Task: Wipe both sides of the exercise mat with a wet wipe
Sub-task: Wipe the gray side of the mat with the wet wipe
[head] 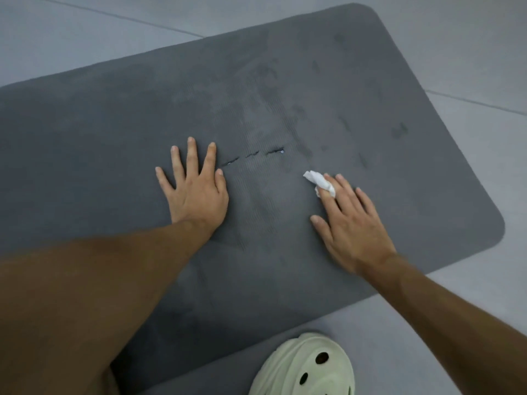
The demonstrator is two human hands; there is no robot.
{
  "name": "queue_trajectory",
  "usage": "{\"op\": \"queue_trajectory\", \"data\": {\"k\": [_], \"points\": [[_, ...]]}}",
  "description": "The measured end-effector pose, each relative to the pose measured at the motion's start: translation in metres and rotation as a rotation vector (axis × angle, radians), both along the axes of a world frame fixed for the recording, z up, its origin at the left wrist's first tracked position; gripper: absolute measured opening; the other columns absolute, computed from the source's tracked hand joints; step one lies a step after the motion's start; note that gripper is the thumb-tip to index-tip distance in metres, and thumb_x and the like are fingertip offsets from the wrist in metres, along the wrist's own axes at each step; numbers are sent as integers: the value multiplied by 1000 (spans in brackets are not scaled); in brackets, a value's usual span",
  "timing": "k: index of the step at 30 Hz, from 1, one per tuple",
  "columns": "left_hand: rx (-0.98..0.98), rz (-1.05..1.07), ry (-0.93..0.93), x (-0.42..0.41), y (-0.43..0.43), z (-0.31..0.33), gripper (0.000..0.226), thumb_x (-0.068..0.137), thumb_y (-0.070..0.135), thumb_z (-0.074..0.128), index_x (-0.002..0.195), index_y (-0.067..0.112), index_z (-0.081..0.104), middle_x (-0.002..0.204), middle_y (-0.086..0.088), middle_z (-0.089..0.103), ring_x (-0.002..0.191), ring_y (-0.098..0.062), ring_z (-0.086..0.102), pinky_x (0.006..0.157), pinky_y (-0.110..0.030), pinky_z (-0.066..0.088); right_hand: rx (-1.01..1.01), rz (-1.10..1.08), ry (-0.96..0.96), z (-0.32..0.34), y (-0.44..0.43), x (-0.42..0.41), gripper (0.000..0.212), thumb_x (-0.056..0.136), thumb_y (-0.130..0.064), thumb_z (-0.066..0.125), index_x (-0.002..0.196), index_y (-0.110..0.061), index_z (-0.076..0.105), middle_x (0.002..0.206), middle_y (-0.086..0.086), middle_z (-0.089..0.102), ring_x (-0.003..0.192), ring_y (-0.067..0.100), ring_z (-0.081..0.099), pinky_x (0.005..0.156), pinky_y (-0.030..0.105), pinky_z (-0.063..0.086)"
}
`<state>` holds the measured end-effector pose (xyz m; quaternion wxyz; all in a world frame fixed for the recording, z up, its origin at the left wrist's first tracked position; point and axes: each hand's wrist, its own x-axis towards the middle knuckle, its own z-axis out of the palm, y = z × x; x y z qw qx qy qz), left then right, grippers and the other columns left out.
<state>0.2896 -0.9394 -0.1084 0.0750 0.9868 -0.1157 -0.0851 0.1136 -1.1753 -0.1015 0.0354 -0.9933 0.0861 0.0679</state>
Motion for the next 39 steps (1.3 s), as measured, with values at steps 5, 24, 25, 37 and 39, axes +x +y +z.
{"op": "queue_trajectory", "data": {"k": [5,24,25,37,39], "points": [[-52,19,11,-6,-27,4,58,108,43,28,164,38,15,174,5,-1,160,-25,-8,122,-68,-7,82,-64,-30,3,18,4,71,104,-51,29,161,-8,32,171,9,23,159,26,17,127,45,19],[12,-32,-55,-8,-62,-7,62,105,51,14,165,38,6,174,6,-4,159,-27,-9,122,-69,-2,110,-452,-62,-2,-86,40,85,98,-63,19,164,-9,21,169,15,25,158,30,17,127,50,17],[15,-30,-55,-8,-63,-7,62,105,51,15,165,38,6,174,6,-3,159,-27,-9,122,-69,-2,145,-466,-64,0,-87,45,87,97,-64,17,164,-8,20,169,15,22,158,31,15,128,50,17],[24,-26,-77,-8,-63,-10,61,106,49,19,164,38,8,174,5,1,160,-28,-6,123,-68,0,62,276,-6,4,3,14,68,108,-49,30,163,-10,28,173,6,16,160,21,11,129,43,17],[24,-24,-72,-8,-62,-10,61,106,50,19,164,38,8,174,5,0,159,-28,-7,123,-68,-1,34,129,-40,0,-29,28,70,105,-49,31,164,-12,25,170,9,25,158,24,20,128,43,17]]}}
